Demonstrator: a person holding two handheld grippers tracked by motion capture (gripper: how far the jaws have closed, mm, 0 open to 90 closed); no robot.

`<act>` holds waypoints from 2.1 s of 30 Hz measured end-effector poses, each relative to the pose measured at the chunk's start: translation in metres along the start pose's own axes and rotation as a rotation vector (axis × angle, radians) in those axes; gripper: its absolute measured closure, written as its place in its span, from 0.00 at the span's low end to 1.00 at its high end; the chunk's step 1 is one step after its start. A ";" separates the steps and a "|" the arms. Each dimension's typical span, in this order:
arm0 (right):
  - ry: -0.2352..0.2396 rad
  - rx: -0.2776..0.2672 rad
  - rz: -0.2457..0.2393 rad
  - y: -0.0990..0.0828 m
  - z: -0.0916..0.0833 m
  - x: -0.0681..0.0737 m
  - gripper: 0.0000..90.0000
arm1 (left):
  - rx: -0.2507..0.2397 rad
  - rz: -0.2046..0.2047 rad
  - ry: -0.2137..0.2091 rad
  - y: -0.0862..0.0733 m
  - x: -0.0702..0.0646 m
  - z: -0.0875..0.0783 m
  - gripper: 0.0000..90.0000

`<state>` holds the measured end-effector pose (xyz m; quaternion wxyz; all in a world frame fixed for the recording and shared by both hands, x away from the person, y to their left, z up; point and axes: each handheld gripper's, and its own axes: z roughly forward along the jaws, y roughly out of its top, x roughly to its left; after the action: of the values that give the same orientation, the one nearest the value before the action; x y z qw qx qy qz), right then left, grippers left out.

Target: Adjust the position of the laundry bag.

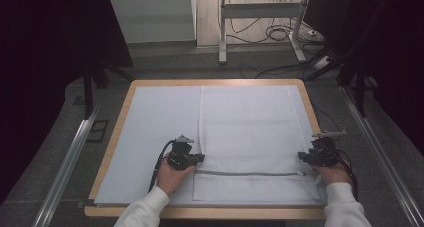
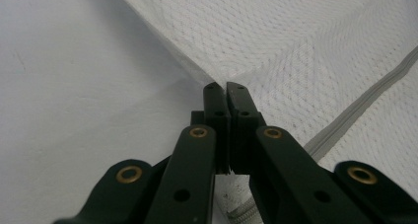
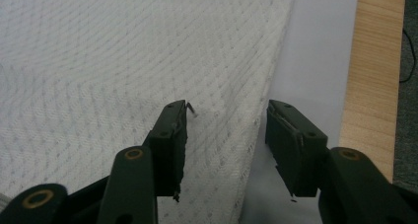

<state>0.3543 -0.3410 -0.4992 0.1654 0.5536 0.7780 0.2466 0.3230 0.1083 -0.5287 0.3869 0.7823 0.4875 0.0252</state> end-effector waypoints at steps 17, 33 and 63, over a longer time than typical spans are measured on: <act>0.007 0.013 -0.022 0.000 0.001 0.002 0.91 | -0.004 0.009 0.004 -0.001 -0.001 -0.001 0.99; 0.025 0.000 -0.013 0.000 -0.001 0.002 0.97 | -0.006 0.003 0.004 0.000 0.002 -0.003 0.99; 0.025 -0.016 -0.033 0.001 0.000 0.006 0.97 | 0.006 -0.015 0.002 0.001 0.005 -0.006 1.00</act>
<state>0.3531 -0.3352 -0.4981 0.1642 0.5363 0.7870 0.2568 0.3239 0.1157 -0.5258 0.3842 0.7797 0.4939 0.0215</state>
